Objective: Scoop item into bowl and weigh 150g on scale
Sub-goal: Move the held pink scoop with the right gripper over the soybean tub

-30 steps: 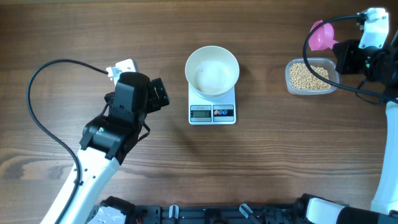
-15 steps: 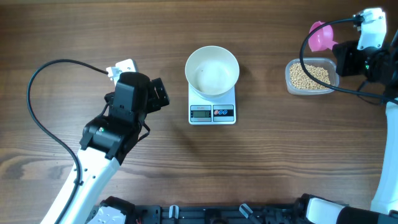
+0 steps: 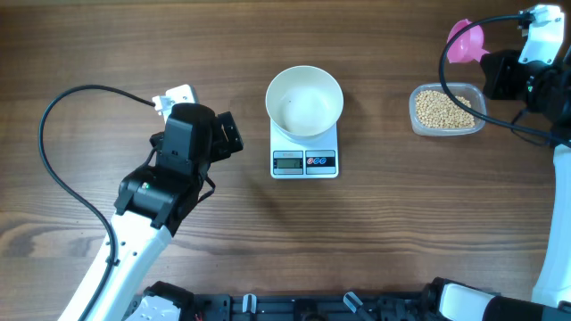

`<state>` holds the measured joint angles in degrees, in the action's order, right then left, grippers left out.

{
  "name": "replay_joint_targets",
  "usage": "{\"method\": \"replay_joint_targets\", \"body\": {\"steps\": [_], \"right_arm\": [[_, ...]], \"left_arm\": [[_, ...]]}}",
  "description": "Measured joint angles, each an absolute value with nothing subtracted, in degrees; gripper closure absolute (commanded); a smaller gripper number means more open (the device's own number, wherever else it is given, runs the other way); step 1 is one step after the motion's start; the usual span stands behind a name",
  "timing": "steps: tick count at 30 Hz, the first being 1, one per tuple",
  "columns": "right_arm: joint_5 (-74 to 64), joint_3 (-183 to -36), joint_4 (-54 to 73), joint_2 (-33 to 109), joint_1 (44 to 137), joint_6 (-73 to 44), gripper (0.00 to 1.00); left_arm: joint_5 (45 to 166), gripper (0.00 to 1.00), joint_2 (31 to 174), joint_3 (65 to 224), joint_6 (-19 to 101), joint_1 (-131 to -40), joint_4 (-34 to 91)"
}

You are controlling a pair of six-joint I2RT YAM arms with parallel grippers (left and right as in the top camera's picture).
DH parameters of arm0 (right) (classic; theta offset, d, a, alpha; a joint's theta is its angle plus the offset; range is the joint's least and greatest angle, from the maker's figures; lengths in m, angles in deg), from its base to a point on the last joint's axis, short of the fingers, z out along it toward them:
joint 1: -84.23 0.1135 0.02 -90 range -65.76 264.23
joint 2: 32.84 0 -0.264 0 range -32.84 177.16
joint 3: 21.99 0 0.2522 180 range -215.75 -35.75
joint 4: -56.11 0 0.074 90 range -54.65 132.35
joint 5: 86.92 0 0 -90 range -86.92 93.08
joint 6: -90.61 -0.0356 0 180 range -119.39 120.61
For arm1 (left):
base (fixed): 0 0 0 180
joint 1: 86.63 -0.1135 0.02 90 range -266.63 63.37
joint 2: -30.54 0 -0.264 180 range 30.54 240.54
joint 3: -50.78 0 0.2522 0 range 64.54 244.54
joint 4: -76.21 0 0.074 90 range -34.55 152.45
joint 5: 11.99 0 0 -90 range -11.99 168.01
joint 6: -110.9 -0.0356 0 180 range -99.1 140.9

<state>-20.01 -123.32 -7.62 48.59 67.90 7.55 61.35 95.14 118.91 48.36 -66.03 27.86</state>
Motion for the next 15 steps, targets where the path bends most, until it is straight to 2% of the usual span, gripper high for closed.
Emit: {"method": "replay_joint_targets", "body": {"steps": [15], "right_arm": [[-20.0,-123.3,-5.0,48.6,67.9,7.7,0.96]], "left_arm": [[61.3,0.00,95.1,118.9,48.4,-66.0,27.9]]}}
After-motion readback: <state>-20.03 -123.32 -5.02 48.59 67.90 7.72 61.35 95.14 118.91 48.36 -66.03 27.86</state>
